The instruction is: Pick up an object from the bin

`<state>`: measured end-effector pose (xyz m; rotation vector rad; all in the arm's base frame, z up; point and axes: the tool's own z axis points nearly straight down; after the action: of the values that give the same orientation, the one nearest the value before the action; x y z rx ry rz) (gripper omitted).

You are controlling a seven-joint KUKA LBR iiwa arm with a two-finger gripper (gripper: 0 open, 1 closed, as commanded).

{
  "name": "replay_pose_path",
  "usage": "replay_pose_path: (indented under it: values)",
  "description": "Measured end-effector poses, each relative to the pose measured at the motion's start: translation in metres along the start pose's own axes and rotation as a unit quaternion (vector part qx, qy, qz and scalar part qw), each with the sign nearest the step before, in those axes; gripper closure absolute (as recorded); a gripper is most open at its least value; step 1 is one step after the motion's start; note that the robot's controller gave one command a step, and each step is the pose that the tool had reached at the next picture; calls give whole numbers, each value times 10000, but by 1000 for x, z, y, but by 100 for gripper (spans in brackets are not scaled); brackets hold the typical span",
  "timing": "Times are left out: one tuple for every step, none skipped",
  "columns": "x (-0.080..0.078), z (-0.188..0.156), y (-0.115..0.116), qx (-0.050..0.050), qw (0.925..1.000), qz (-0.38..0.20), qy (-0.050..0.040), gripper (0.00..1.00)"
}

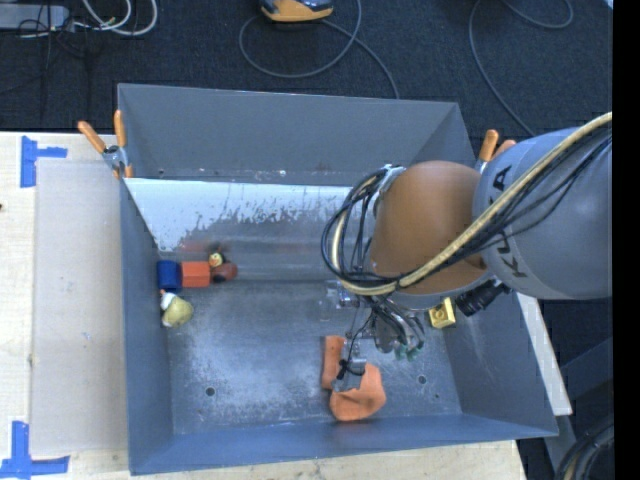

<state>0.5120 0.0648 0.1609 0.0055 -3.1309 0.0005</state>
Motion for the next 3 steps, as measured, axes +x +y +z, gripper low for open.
replay_pose_path:
  values:
    - [-2, -4, 0, -3, 10000, 9, -39, 0]
    - [-3, 6, -15, -10, 9992, -402, -33, 0]
    - [-19, 40, -66, 0, 9935, -1140, -33, 0]
